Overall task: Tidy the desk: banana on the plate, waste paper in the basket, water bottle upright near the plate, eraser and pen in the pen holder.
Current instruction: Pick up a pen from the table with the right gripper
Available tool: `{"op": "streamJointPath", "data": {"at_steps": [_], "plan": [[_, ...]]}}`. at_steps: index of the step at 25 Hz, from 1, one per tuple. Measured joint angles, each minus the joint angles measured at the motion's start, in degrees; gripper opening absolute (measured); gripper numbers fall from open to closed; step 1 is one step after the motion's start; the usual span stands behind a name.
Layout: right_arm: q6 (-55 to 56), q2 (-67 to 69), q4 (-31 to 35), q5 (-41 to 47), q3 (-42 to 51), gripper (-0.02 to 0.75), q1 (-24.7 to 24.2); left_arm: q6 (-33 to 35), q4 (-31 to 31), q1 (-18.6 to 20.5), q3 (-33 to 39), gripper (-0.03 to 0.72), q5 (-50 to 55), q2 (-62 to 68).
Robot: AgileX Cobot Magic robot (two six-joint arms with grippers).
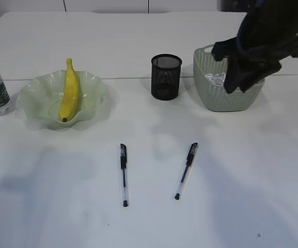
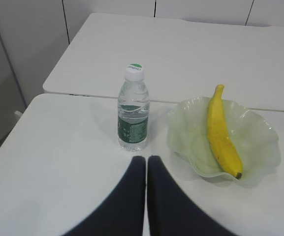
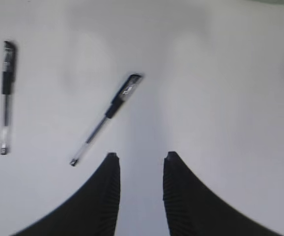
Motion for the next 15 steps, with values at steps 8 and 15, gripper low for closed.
{"op": "streamJointPath", "data": {"at_steps": [8,15], "plan": [[6.59,6.51,9.93,-0.44,0.13,0.278,0.00,0.00,0.00,0.00,0.00,-0.024,0.00,0.00],[11.72,12.65,10.21,-1.03,0.13,0.405,0.00,0.00,-0.13,0.00,0.00,-0.024,0.00,0.00]]}}
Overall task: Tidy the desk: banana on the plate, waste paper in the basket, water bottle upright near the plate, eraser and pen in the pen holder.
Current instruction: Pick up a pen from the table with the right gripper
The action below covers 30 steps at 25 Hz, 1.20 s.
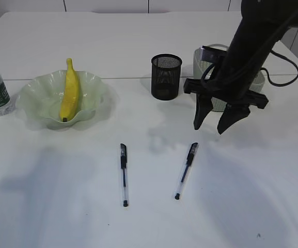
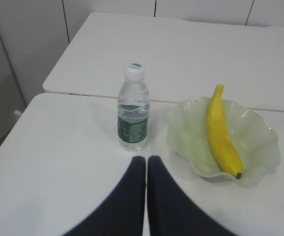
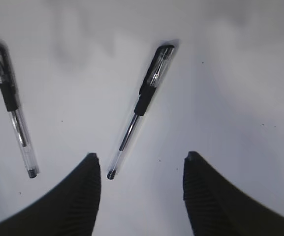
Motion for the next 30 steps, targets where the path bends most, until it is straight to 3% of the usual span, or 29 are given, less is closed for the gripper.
{"op": "streamJointPath", "data": {"at_steps": [30], "plan": [[6.54,6.30,2.60,-11.43,0.00,0.412,0.00,0.00,0.00,0.00,0.00,-0.024,0.00,0.00]]}}
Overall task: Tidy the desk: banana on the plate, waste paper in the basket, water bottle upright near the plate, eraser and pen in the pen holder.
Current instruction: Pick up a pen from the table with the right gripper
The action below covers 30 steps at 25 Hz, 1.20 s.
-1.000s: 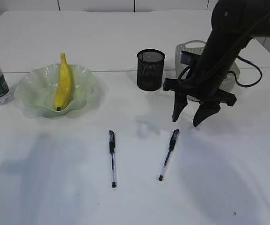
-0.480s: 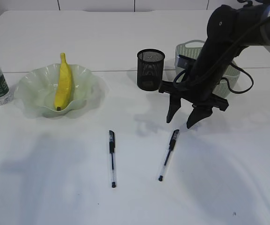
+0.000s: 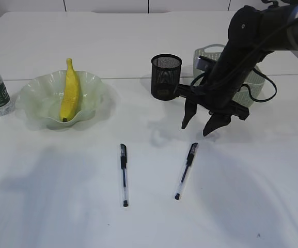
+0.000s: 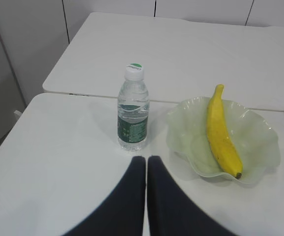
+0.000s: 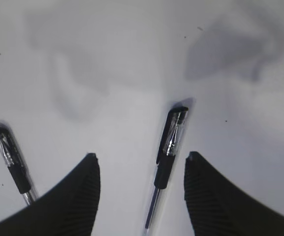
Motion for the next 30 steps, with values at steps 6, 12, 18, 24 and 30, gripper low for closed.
{"op": "streamJointPath", "data": {"at_steps": [6,12,18,24,30], "plan": [[3.60,0.13,-0.65,-1.54,0.00,0.412,0.00,0.00,0.00,0.00,0.00,-0.024,0.00,0.00],[5.04,0.13,-1.70,-1.43,0.00,0.412,0.00,0.00,0.00,0.00,0.00,-0.024,0.00,0.00],[5.53,1.09,-1.90,-0.98,0.00,0.412,0.22,0.00,0.00,0.00,0.00,-0.024,0.00,0.00],[5.56,3.81,-1.67,0.94,0.00,0.412,1.46,0.00,0.00,0.00,0.00,-0.024,0.00,0.00],[5.66,4.40,-3.81,1.06,0.00,0.412,3.18,0.00,0.00,0.00,0.00,-0.024,0.00,0.00]]}}
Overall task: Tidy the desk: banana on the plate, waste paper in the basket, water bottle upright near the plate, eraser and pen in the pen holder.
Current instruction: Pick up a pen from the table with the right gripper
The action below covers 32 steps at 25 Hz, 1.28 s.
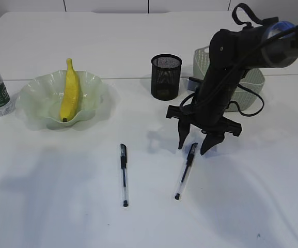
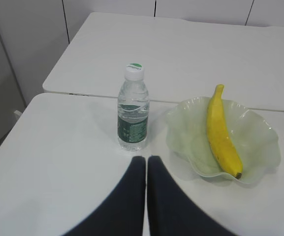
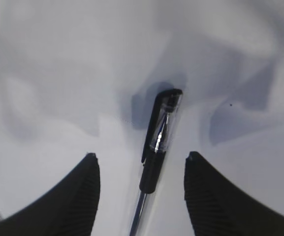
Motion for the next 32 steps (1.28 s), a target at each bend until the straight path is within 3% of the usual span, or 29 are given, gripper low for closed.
{"op": "streamJointPath", "data": {"at_steps": [10,32], "plan": [[1.96,0.00,-5.44,1.91,0.00,0.412,1.13,0.00,0.00,0.00,0.00,-0.024,0.00,0.00],[9.06,1.11,-7.21,1.57,0.00,0.412,4.59,0.00,0.00,0.00,0.00,-0.024,0.00,0.00]]}}
